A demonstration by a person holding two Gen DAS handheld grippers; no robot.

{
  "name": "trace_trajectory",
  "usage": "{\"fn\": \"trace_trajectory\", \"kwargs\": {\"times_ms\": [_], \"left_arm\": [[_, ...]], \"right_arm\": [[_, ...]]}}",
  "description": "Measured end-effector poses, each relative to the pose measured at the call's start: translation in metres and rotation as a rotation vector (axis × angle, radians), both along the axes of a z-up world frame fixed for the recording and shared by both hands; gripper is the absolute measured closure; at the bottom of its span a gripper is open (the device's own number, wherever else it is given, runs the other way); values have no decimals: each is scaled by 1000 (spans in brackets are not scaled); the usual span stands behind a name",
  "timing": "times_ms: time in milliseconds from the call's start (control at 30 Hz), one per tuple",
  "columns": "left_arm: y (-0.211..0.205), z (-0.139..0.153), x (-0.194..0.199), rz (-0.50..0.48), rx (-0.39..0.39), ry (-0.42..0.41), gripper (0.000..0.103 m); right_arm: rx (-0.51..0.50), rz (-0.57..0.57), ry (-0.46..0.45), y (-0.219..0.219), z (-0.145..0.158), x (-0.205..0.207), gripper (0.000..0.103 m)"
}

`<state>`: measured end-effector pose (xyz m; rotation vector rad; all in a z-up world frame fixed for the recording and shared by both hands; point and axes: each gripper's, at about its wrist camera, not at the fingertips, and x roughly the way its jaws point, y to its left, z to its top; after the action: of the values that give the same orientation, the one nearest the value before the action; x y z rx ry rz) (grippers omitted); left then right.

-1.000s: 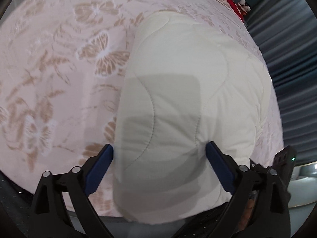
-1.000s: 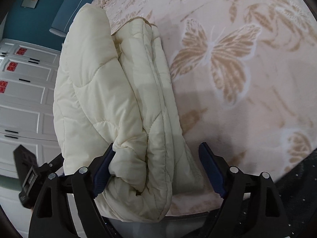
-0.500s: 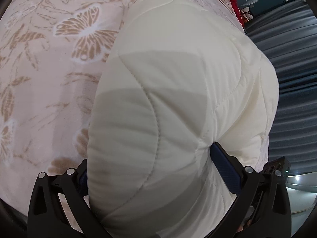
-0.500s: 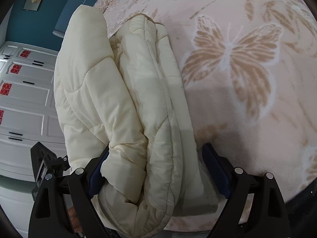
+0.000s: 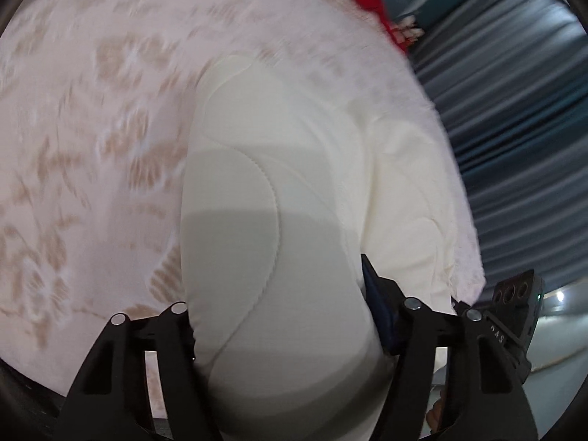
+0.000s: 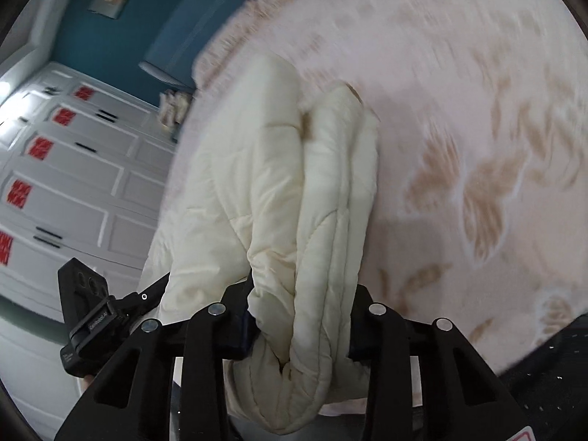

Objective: Fold large clothes

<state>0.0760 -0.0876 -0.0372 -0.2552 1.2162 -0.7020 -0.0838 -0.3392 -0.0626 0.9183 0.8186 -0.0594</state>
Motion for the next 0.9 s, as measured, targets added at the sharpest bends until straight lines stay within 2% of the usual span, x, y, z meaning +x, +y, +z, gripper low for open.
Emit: {"fn": "trace_trajectory", "kwargs": {"times_ms": [167, 333, 500, 700, 800, 900], "left_arm": [[5, 84, -12, -45, -96, -201, 42], [27, 172, -24, -70, -200, -419, 42], [58, 243, -35, -74, -290, -620, 42], [104, 304, -44, -48, -374, -838, 41], [124, 321, -38, -25, -399, -901, 41], [142, 328, -26, -1, -409, -945, 41]], "right_arm": [[-130, -3, -159, 16, 81, -8, 68], [-247, -2, -341, 29, 162, -21, 68], [-344, 18, -528, 44, 232, -26, 68], [-446, 66, -714, 80, 298, -17, 68], [-493, 91, -780, 100, 322, -8, 68], [-524, 116, -823, 112, 334, 9, 68]]}}
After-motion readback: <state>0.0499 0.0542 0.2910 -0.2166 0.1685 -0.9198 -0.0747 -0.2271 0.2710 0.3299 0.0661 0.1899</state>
